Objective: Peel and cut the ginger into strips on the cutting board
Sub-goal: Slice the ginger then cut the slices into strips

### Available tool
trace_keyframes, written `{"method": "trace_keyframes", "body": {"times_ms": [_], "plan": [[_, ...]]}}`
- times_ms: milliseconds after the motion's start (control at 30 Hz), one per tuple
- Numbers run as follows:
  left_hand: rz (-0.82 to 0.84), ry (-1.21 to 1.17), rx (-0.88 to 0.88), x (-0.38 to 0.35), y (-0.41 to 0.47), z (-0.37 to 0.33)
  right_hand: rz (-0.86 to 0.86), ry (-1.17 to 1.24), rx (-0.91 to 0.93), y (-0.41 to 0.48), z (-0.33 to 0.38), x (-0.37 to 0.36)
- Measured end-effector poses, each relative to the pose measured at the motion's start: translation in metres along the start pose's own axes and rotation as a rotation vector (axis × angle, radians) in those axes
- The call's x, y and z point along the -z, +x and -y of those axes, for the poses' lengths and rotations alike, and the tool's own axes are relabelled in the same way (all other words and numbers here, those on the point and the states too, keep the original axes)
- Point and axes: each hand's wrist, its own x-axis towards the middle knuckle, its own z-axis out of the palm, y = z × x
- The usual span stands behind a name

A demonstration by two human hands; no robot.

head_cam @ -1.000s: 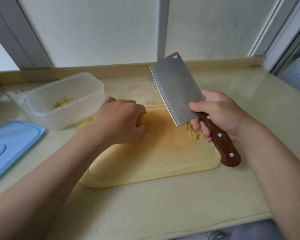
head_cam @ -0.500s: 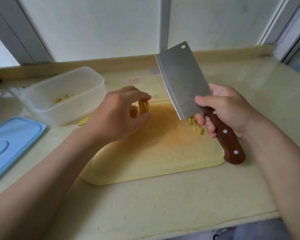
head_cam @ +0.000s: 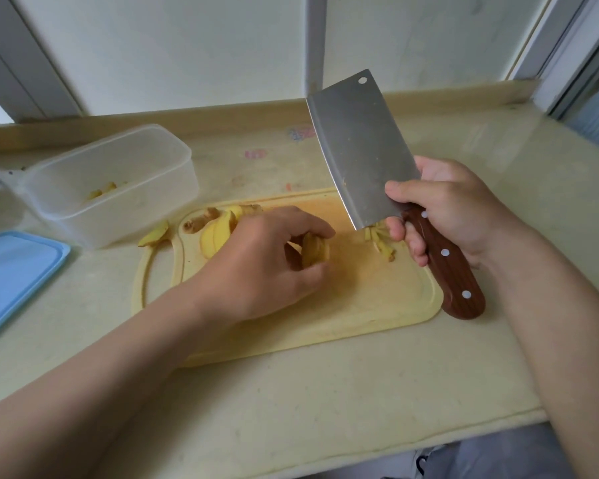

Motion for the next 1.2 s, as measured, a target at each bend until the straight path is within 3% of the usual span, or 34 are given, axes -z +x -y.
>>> {"method": "trace_keyframes", "body": {"times_ms": [133, 600, 733, 900, 1067, 1200], "plan": [[0.088, 0.218, -0.077, 0.002, 0.002, 0.005, 0.003, -0.021, 0.003, 0.0, -0.001, 0.0], [0.033, 0.266, -0.13, -0.002, -0.001, 0.009, 0.016, -0.06, -0.002, 0.001, -0.003, -0.003], [0.019, 0.161, -0.064, 0.006, 0.001, 0.004, 0.022, -0.059, -0.005, 0.001, -0.003, -0.003], [0.09, -0.186, 0.135, 0.009, 0.001, -0.002, 0.013, -0.058, -0.006, 0.001, -0.003, -0.004], [0.177, 0.218, -0.143, 0.003, -0.005, -0.009, 0.001, -0.054, -0.002, 0.001, -0.002, -0.002], [0.237, 0.351, -0.2, -0.003, -0.008, -0.01, 0.006, -0.055, -0.003, 0.0, -0.002, -0.002]]}}
